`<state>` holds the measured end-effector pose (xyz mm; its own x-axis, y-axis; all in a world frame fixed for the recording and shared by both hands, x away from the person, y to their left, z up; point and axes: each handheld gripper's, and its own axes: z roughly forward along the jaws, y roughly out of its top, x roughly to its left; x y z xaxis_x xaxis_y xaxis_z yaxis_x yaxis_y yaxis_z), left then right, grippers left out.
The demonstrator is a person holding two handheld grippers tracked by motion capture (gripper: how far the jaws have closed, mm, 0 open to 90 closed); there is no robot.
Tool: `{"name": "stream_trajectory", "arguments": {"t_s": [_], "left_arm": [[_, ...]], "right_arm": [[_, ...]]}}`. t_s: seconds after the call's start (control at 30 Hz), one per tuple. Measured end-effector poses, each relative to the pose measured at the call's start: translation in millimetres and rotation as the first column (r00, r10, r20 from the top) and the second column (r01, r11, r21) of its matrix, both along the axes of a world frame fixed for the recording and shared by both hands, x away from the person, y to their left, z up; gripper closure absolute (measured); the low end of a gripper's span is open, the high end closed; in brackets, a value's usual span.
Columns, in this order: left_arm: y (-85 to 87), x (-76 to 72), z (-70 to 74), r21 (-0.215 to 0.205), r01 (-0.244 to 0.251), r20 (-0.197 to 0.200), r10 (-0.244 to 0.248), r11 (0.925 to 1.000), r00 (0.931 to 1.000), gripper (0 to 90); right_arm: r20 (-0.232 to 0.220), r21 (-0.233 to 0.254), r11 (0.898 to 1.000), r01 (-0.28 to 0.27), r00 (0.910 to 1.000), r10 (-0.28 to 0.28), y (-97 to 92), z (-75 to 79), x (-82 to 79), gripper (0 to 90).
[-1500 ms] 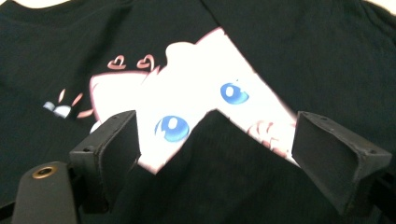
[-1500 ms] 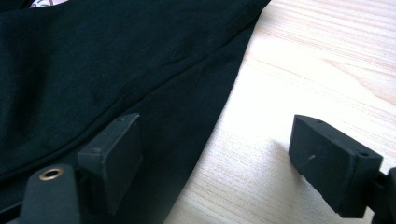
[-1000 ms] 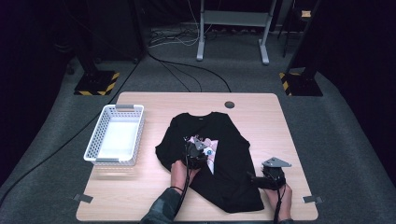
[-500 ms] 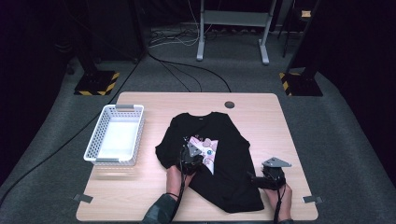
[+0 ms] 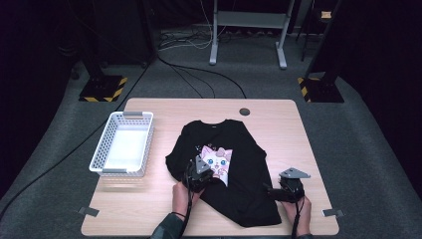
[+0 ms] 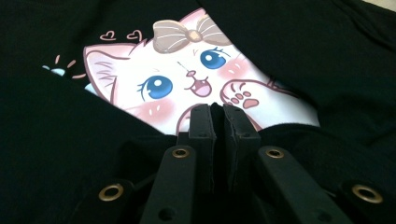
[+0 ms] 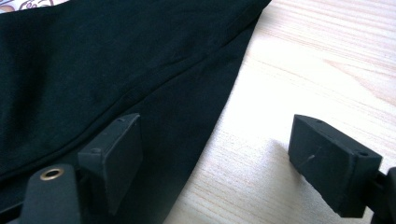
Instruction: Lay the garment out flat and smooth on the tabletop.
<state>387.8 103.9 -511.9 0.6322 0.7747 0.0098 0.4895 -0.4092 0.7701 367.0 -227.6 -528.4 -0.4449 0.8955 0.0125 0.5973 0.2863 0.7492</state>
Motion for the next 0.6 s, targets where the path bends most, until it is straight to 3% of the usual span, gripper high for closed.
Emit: {"name": "stream_trajectory", "arguments": {"t_s": [0.6], "left_arm": [[16.8, -20.8, 2.0, -0.019, -0.01, 0.011, 0.01, 0.9998, 0.9999, 82.5]], "right_arm": [[0.0, 0.0, 1.0, 0.0, 1.0, 0.0, 0.0, 0.0, 0.0, 17.0]]}}
